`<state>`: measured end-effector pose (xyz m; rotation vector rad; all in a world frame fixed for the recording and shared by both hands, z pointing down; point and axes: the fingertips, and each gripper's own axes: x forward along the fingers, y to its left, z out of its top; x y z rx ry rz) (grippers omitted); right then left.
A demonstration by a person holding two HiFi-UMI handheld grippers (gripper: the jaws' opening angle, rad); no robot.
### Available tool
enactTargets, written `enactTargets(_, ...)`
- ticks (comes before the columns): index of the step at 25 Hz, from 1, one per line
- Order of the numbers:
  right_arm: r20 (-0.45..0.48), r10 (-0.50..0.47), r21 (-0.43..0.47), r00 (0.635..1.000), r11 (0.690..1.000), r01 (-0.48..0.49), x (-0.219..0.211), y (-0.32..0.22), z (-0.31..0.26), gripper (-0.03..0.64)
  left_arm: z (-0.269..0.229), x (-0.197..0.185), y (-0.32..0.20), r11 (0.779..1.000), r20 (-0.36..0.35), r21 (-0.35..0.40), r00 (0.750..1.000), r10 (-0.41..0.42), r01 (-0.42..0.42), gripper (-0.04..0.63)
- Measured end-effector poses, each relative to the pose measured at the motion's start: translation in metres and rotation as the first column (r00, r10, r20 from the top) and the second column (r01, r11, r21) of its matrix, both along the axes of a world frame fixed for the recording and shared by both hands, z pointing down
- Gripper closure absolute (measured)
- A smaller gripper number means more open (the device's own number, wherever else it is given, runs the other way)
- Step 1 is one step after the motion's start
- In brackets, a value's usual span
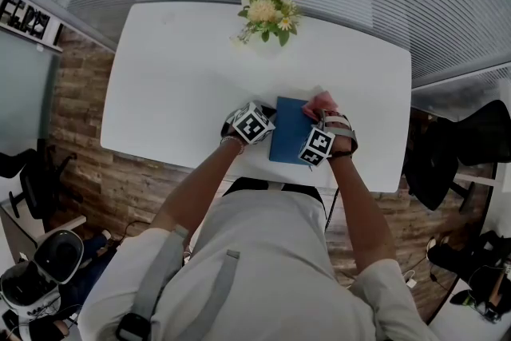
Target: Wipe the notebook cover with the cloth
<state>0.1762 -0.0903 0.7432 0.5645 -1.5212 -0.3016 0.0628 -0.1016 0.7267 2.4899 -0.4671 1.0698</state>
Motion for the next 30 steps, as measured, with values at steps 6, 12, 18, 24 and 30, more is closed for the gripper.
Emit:
enactTargets(6,0.013,0.000,0.000,1.000,1.000,0.000,-0.002,0.005,-0.003,0.611,-0.001,0.000,0.000,1.000,-0.001,0.002,1.000,-0.001,0.001,0.592)
enactTargets(12,0.000,0.001,-0.002,1.000,1.000,-0.001,0.000,0.011,-0.004,0.611,-0.001,0.000,0.002,1.000,0.003,-0.001,1.000,0.003,-0.003,0.592)
enactTargets(18,0.023,-0.001,-0.005,1.000,1.000,0.001,-0.005,0.015,-0.005,0.612,-0.002,0.000,-0.001,1.000,-0.001,0.002,1.000,0.001,-0.001,0.592)
enactTargets(24,0.027,0.001,-0.005,1.000,1.000,-0.001,-0.005,0.022,-0.006,0.611,-0.001,0.000,0.002,1.000,0.003,-0.001,1.000,0.000,0.000,0.592)
enactTargets(30,0.041,0.012,-0.025,0.999,1.000,-0.011,-0.006,0.030,-0.005,0.611,-0.001,0.000,0.001,1.000,-0.004,0.002,1.000,0.004,-0.004,0.592)
